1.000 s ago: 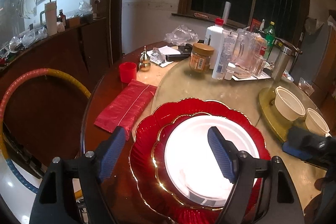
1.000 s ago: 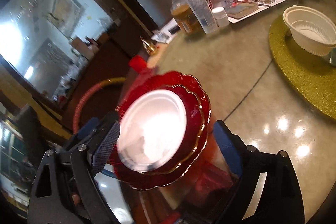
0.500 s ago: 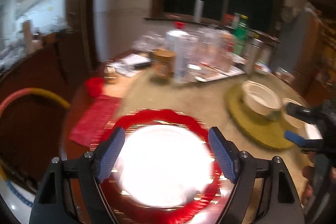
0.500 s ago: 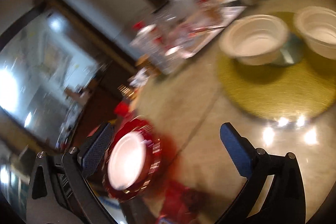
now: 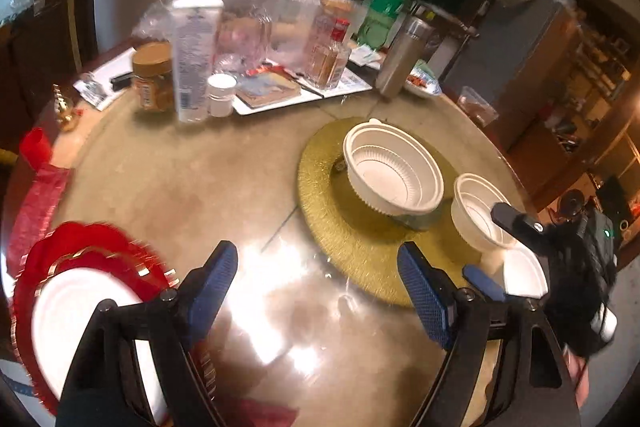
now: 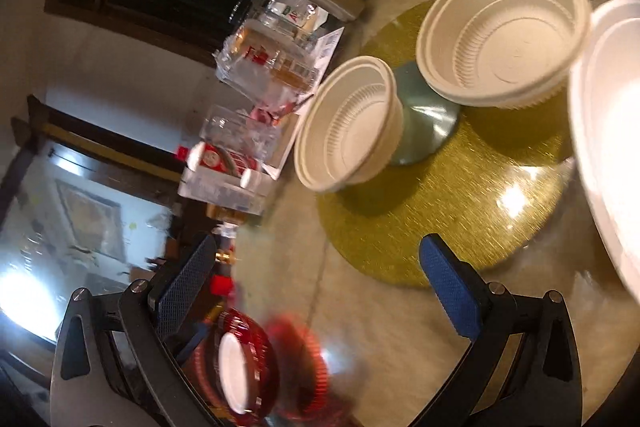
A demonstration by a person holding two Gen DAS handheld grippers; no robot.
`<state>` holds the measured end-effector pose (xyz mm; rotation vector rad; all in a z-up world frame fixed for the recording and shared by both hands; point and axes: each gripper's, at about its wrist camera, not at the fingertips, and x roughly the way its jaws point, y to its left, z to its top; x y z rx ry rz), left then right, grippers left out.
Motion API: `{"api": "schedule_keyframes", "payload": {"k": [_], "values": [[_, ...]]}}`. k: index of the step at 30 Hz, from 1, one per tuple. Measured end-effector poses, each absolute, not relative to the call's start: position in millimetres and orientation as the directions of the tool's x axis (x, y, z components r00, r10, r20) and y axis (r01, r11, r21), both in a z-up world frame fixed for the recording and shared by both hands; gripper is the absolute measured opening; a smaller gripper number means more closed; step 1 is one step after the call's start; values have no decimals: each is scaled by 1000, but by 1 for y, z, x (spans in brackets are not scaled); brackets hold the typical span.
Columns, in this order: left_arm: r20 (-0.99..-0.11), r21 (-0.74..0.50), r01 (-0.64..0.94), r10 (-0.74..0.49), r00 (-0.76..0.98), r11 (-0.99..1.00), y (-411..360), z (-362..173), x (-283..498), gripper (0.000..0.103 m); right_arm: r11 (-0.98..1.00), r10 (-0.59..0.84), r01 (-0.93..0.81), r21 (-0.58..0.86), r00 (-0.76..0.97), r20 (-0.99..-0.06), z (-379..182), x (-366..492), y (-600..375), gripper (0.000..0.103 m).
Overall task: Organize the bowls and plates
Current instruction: 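Move both grippers to the large beige bowl on the gold mat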
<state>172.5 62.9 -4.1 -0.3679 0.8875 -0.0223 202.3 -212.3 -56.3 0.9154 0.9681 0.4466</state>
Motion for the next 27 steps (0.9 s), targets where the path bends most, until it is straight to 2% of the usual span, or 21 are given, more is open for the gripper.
{"api": "schedule_keyframes", "payload": {"k": [4,8,11,15,23,25,27], "values": [[-785,-348,-166,-190,590,923,50,-16,204,82,539,700,84,838,508,-502,-61,225,-215,103],[-809,-332,-222,-156,567,917,41,-28,231,82,529,701,99,843,510,-500,-61,248,-217,102],[-819,-331,-250,-145,556,910,35,-36,249,82,542,685,113,833,513,-516,-64,260,-217,96],[-815,-313,-258,-119,567,914,26,-41,264,82,570,668,136,810,499,-553,-76,272,-218,74],[-824,-310,-277,-111,556,909,17,-58,288,82,601,645,179,779,468,-604,-95,282,-221,73],[-824,-297,-280,-97,558,913,15,-62,290,81,612,633,176,771,475,-611,-93,284,-222,63],[-823,-295,-281,-94,560,913,15,-64,292,81,630,617,184,755,472,-630,-92,287,-222,41]]}}
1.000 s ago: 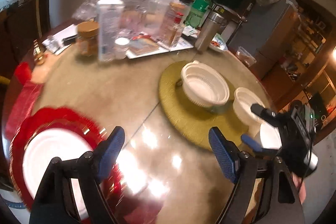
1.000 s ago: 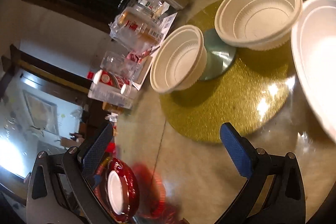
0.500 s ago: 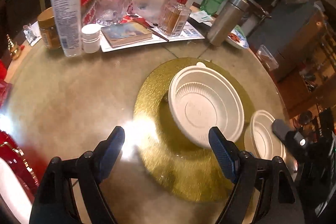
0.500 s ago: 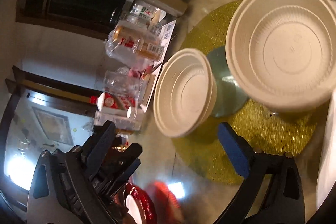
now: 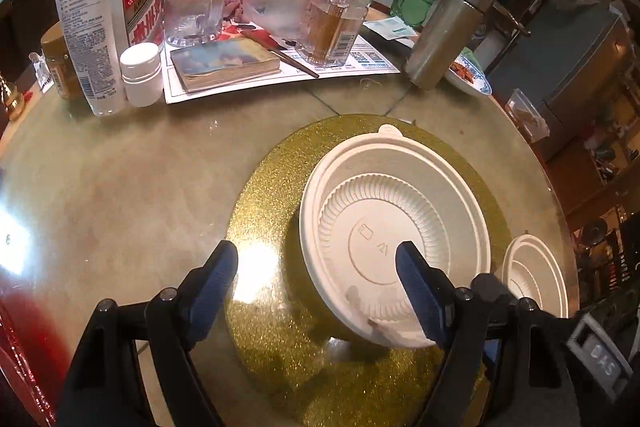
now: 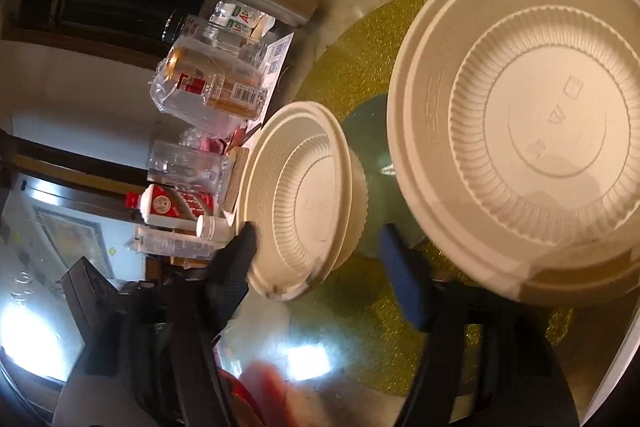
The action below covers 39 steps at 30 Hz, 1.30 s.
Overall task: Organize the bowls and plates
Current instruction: 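Move both grippers to the large beige bowl on the gold mat, then grasp the rim of the large beige bowl with both grippers, then lift the beige bowl and carry it toward the red plate stack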
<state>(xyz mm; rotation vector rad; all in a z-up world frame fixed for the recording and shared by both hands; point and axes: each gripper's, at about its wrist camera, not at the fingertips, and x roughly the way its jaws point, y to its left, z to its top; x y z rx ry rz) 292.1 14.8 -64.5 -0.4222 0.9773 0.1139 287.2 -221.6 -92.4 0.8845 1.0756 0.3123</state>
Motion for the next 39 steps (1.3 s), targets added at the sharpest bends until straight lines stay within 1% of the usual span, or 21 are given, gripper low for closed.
{"api": "schedule_keyframes", "payload": {"k": [2,3,5,6,7,8,9,12,14,21,27,39], "values": [[-824,-287,-279,-88,559,916,13,-67,295,79,638,611,190,746,463,-642,-95,291,-220,36],[-827,-281,-274,-87,556,920,11,-69,296,77,641,609,195,742,460,-647,-97,293,-220,36],[-835,-272,-265,-90,543,925,8,-73,299,62,641,609,202,741,453,-651,-102,295,-219,36],[-845,-258,-261,-86,528,930,6,-77,301,46,643,607,204,739,453,-653,-102,295,-219,28],[-851,-248,-260,-82,518,933,4,-79,303,32,646,603,205,735,454,-656,-103,295,-220,23],[-857,-236,-254,-78,509,938,2,-82,304,28,650,598,204,732,458,-658,-102,294,-220,20],[-858,-228,-243,-77,507,943,0,-83,304,21,655,592,203,728,461,-661,-102,294,-221,16],[-862,-179,-241,-34,506,954,-5,-84,301,18,673,576,198,713,465,-672,-100,292,-220,10],[-859,-167,-233,-25,511,958,-6,-82,299,17,680,569,202,704,460,-682,-99,292,-220,9],[-835,-143,-230,7,550,963,3,-64,277,17,703,567,163,692,460,-684,-86,280,-210,9],[-819,-138,-213,9,574,967,5,-53,254,17,718,563,123,685,475,-676,-70,254,-206,9],[-796,-161,-148,-40,604,976,-8,-46,207,18,748,526,112,654,501,-687,-56,203,-217,9]]}}
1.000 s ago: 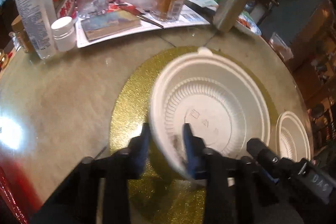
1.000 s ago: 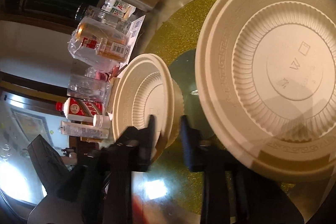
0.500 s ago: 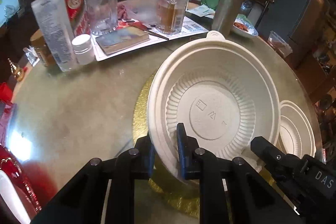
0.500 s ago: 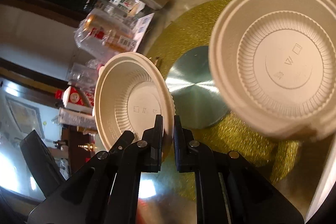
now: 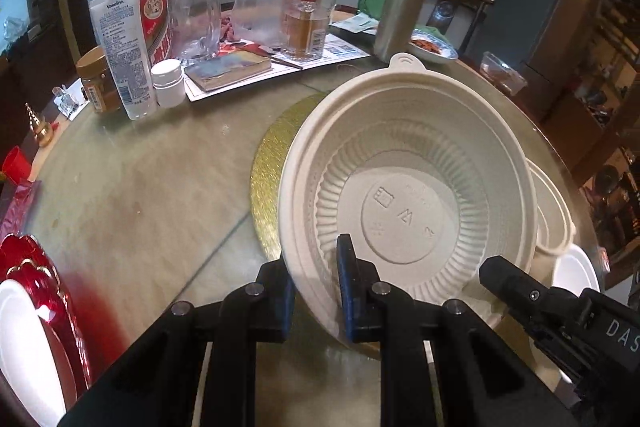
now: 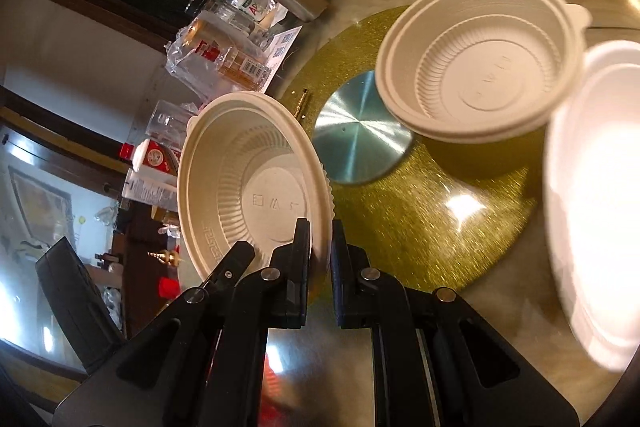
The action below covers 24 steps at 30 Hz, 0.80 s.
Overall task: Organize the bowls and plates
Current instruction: 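Lift the beige bowl and carry it toward the red plate stack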
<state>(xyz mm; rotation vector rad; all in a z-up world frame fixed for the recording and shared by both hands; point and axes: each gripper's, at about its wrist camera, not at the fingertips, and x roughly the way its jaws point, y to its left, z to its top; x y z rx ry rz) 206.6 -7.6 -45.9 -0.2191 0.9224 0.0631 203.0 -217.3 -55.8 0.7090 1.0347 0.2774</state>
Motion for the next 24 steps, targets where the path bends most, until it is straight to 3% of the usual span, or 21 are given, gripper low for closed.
{"api": "schedule_keyframes", "payload": {"k": [24], "values": [[-744,-238,-75,-132,656,968,10,-43,134,17,772,499,75,631,544,-675,-45,122,-208,9]]}}
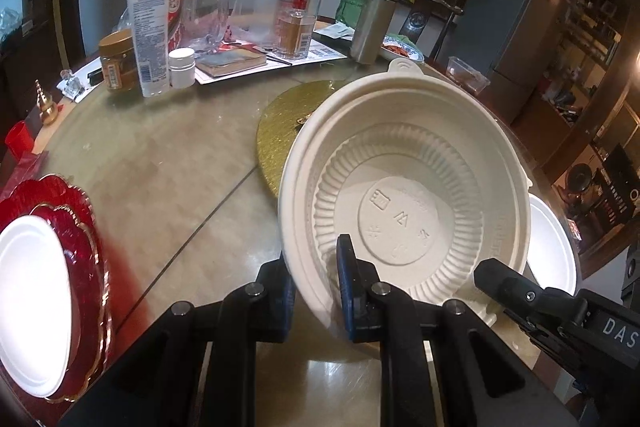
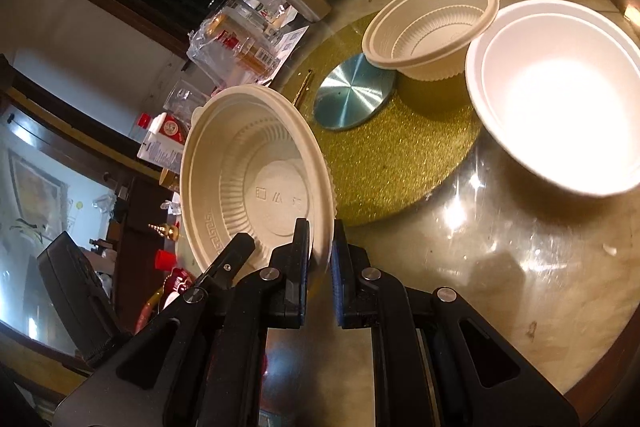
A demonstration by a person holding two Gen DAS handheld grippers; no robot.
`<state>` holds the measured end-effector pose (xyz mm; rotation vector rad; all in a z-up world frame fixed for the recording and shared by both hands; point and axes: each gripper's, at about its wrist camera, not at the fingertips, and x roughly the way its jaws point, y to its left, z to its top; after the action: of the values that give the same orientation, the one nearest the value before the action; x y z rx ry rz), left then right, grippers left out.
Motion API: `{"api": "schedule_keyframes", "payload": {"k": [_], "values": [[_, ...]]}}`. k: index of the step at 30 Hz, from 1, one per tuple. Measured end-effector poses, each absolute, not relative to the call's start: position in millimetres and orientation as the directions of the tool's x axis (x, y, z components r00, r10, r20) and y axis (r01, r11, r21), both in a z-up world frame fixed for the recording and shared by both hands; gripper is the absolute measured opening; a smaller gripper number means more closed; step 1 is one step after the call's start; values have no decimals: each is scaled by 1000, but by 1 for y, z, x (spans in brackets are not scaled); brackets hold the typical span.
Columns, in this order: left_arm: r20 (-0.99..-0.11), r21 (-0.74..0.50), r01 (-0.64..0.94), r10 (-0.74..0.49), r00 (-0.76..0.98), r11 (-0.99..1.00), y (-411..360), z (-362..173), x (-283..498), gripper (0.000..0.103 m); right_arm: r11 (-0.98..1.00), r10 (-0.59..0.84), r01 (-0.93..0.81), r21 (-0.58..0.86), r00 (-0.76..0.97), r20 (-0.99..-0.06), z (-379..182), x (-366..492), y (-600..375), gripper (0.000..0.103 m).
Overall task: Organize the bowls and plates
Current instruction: 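Lift the beige bowl and carry it toward the red plate stack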
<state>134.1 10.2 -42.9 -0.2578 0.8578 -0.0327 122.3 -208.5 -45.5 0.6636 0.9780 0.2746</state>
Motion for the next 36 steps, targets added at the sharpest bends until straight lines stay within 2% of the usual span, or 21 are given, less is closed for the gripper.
{"api": "schedule_keyframes", "payload": {"k": [36], "values": [[-698,-290,-129,-118,706,948,64,-37,76,18,780,563,-61,623,503,-656,-44,103,-152,10]]}}
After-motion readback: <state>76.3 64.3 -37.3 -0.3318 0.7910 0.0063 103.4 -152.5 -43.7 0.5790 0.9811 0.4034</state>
